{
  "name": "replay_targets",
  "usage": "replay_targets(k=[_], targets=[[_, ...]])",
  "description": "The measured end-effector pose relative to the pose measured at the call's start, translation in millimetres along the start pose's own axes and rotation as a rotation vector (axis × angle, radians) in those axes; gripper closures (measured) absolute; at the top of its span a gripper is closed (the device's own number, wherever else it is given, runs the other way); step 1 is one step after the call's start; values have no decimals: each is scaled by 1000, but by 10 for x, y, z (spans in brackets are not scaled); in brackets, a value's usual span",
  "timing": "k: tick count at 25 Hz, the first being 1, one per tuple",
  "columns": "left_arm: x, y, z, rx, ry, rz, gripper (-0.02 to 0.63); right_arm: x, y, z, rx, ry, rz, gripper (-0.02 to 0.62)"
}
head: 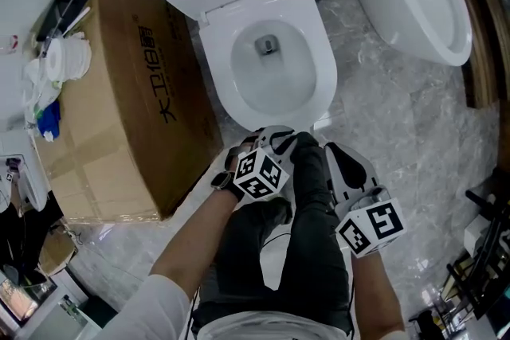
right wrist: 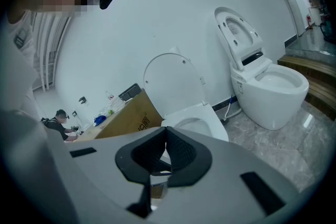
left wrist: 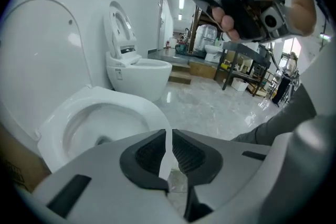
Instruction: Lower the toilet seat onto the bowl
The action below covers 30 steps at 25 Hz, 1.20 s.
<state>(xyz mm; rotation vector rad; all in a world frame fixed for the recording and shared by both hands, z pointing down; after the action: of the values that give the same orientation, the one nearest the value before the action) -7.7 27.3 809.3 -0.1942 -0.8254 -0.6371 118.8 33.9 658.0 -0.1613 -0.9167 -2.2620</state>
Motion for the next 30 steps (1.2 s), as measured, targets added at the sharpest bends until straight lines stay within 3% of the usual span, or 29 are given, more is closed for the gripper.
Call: replay_targets(k=[8,20,30], targets=[[-989,-187,-725,-119,115,-55,595,-124,-422,-412,8,7,-41,580],[-2463,-383,-1960,-173,249,-179,595,-481,-1225,-1502,-107,68,-125,580],[-3400,-581,-2496,-215,319,-257,595,-741,-1853,-2110,-222,97,-153,580]])
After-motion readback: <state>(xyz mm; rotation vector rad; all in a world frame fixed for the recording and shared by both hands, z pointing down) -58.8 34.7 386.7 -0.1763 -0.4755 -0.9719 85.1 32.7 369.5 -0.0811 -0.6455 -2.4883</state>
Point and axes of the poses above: the fingertips, and each gripper's own axes: x forward along the fingers, y to its right, z out of its underside, the point moved 7 cm from there along -x, backward along the fingers, and after that the axes turned 13 degrees about -z, right-handed, at the moved point
